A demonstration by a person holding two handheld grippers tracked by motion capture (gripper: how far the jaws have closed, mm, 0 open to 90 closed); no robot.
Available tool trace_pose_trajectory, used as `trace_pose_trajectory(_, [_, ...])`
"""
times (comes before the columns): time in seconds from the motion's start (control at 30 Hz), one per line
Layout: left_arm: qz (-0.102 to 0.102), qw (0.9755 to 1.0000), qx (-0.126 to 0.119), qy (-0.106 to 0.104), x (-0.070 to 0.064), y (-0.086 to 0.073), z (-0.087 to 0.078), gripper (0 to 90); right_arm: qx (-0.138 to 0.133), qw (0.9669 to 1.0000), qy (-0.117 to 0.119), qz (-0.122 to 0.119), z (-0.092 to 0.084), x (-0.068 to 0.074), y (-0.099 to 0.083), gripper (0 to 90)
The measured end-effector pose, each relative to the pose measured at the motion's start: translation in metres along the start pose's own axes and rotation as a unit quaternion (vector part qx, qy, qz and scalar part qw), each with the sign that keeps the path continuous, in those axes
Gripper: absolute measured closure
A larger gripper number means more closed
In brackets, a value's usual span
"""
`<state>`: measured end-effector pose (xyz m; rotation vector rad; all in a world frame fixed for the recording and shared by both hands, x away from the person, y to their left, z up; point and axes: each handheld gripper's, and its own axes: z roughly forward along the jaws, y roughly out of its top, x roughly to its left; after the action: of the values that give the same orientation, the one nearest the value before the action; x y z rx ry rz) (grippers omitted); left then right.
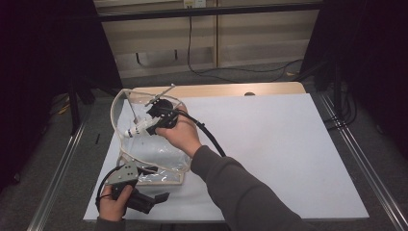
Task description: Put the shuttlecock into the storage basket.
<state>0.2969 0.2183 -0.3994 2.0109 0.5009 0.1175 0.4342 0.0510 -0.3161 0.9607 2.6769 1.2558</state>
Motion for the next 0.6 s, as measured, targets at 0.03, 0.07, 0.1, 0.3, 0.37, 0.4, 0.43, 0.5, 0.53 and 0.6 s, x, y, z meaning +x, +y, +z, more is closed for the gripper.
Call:
trace_pose_trajectory(0.03, [0.001,1.0,0.001,0.0,-0.0001,0.0002,-0.0002,4.4,0.001,1.0,-0.002,0.0,0.0004,0.0003,-0.0002,88.2])
trace_pose_trajectory(0.07, [-0.001,1.0,-0.001,0.0,-0.0003,0.0001,0.0,4.4,0.003,1.0,-0.006,0.0,0.0007,0.0005,-0.0004,88.2])
trace_pose_trajectory(0.1, [0.0,1.0,0.0,0.0,-0.0003,0.0002,0.0,4.4,0.005,1.0,-0.004,0.0,0.0011,0.0002,-0.0005,88.2])
trace_pose_trajectory(0.3, [0.0,1.0,0.0,0.0,-0.0006,0.0001,0.0,4.4,0.004,1.0,-0.005,0.001,0.0011,-0.0017,-0.0011,88.2])
trace_pose_trajectory(0.37, [0.0,1.0,0.0,0.0,-0.0005,0.0001,-0.0001,4.4,0.003,1.0,-0.003,0.001,0.0007,-0.0014,-0.0012,88.2])
trace_pose_trajectory(0.4, [0.0,1.0,0.0,0.0,-0.0005,0.0,-0.0001,4.4,0.003,1.0,-0.004,0.001,0.0005,-0.0013,-0.0013,88.3])
trace_pose_trajectory(0.43, [0.0,1.0,0.0,0.0,-0.0005,0.0,0.0,4.4,0.003,1.0,-0.003,0.0,0.0005,-0.0015,-0.0014,88.2])
trace_pose_trajectory(0.5, [0.001,1.0,0.0,0.0,-0.0006,0.0001,0.0002,4.4,0.003,1.0,-0.004,0.002,0.0002,-0.0019,-0.0017,88.3])
trace_pose_trajectory(0.53, [0.002,1.0,0.002,0.0,-0.0006,0.0003,0.0,4.4,0.003,1.0,-0.003,0.001,0.0006,-0.0022,-0.0018,88.3])
trace_pose_trajectory(0.6, [0.0,1.0,0.0,-0.001,-0.0007,0.0001,0.0001,4.4,0.005,1.0,-0.005,0.002,0.0011,-0.0022,-0.0023,88.3])
